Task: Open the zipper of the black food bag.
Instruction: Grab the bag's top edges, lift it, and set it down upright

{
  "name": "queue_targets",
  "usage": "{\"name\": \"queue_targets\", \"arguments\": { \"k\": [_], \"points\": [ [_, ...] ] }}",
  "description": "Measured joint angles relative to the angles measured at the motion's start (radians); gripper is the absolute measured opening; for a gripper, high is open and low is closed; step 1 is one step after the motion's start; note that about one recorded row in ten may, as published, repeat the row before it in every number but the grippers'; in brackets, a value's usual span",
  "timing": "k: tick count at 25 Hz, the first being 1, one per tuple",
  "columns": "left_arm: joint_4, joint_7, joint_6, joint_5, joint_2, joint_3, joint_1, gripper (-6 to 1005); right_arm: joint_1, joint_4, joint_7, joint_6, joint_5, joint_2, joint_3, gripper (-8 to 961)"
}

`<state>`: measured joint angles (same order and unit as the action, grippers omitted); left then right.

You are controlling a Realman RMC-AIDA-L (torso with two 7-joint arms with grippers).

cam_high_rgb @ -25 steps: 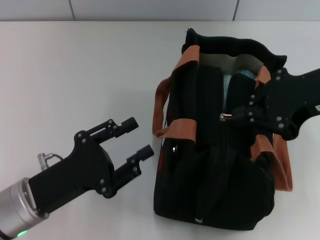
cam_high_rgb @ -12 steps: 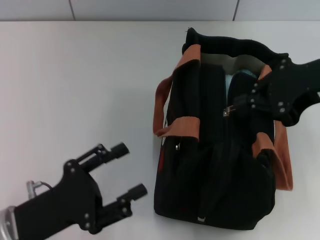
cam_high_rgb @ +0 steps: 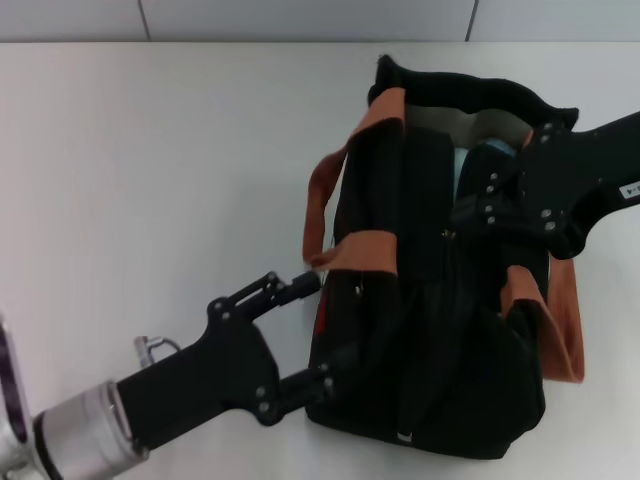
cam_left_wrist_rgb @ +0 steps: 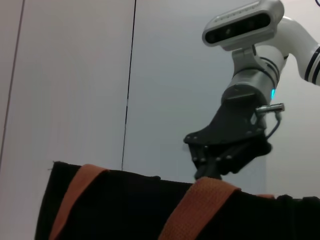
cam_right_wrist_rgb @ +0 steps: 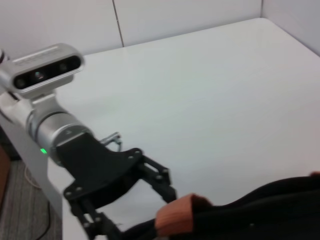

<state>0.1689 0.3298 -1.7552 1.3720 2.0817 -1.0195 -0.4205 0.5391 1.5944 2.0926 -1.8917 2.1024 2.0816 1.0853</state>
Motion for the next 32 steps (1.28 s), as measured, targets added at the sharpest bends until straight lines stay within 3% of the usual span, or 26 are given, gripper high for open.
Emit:
{"name": "queue_targets", "arguments": {
  "k": [15, 21, 32],
  "points": [
    [0.001, -0.004, 0.013, -0.001, 0.000, 0.044, -0.023, 723, 0.024, -0.003, 0.024, -0.080, -0.058, -0.002, 0.010, -4],
    [-0.002, -0.005, 0.015, -0.001, 0.000, 0.044, -0.020, 723, 0.021, 0.002, 0.030, -0.044, -0.043, -0.002, -0.023, -1],
    [-0.035, -0.003, -0.040, 0.000, -0.001, 0.033, 0.023, 722, 0.032, -0.108, 0.015, 0.030, 0.005, -0.010, -0.115, 135]
  ]
}}
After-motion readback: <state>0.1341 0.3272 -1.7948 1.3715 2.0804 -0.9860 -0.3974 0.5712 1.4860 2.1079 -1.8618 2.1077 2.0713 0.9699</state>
